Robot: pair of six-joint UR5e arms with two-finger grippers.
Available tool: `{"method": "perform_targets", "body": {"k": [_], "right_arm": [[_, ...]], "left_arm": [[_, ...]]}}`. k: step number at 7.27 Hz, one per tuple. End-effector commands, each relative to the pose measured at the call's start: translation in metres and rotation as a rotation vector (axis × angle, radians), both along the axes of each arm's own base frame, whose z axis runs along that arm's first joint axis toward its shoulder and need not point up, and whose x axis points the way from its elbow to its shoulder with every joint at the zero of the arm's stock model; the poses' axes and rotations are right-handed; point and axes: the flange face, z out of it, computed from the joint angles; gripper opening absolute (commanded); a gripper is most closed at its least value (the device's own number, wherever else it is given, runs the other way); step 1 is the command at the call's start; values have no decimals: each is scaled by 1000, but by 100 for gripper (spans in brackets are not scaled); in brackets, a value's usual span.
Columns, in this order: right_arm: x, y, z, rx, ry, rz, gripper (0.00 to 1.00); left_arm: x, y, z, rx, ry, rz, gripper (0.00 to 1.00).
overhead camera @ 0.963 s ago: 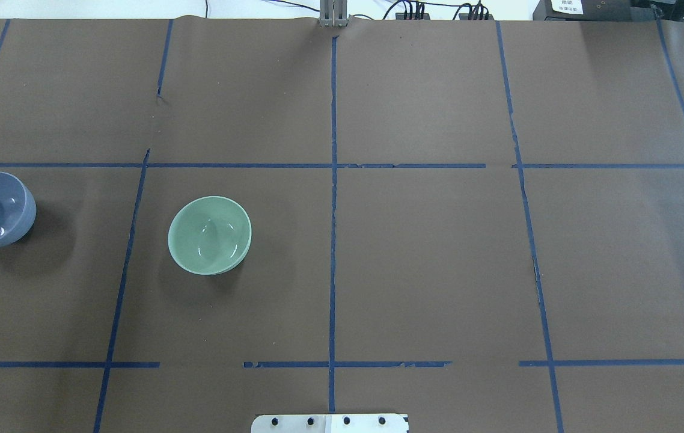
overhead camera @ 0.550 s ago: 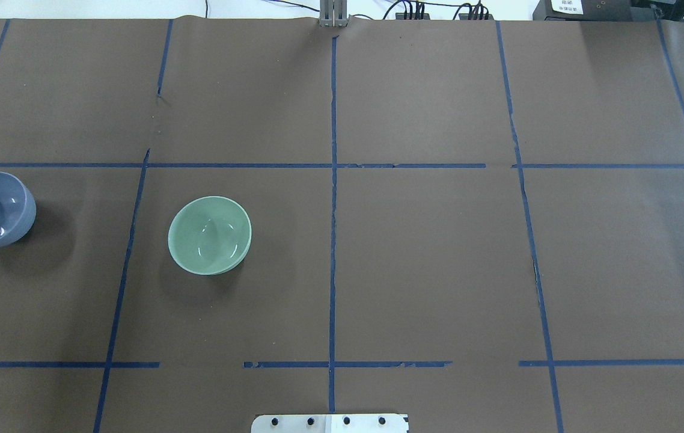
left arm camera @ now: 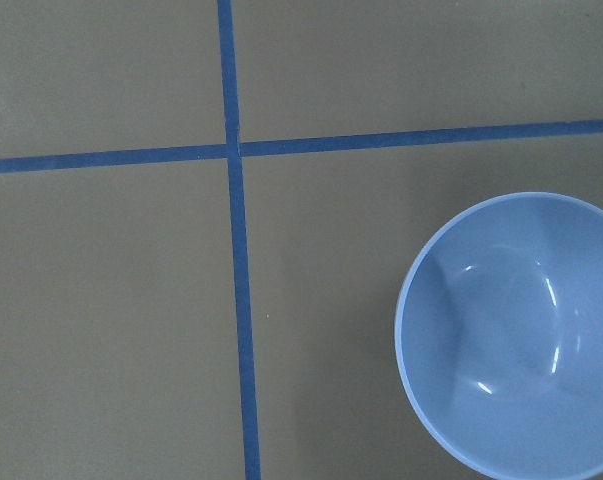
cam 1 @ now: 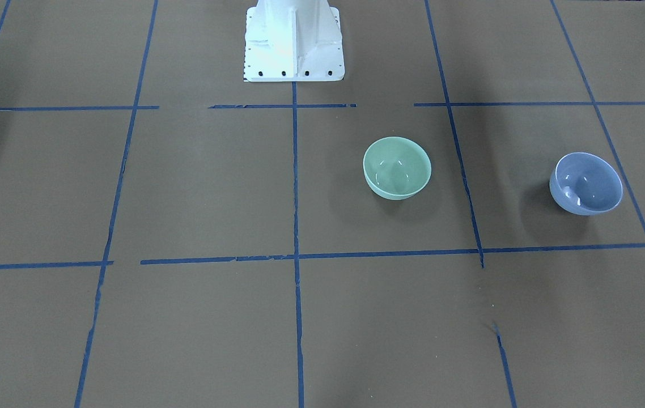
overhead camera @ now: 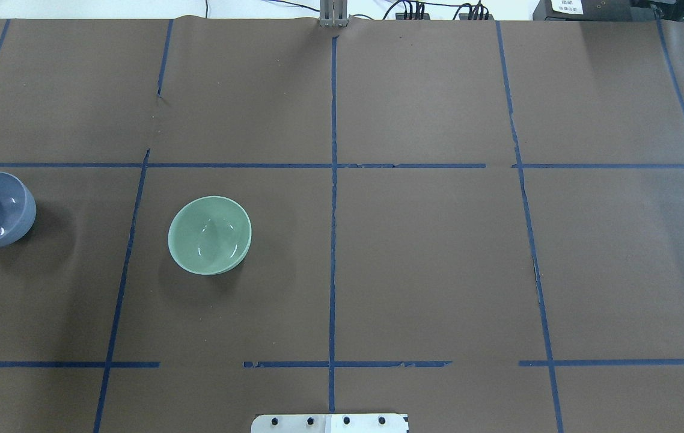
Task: Stack blue bowl on green bowl
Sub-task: 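Lower the left gripper toward the rim of the blue bowl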
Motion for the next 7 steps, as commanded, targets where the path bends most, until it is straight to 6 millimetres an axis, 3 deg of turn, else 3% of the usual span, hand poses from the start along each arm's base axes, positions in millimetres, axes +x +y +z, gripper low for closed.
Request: {"method": "perform_targets", "body": {"k": [1, 3, 5, 6, 7], "right_arm": [[0, 0, 0, -1, 0, 0, 100], [0, 0, 0, -1, 0, 0, 100], [0, 0, 0, 0, 0, -1, 100], [1, 0, 0, -1, 0, 2, 100], [0, 0, 0, 0, 0, -1, 100]], "left_arm": [[26, -3, 17, -12, 36, -81, 100], [38, -13, 6, -9, 49, -82, 100], [82, -12, 7, -56, 55, -34, 100], [87, -10, 7, -65, 57, -34, 89], [86, -10, 8, -66, 55, -34, 62]]}}
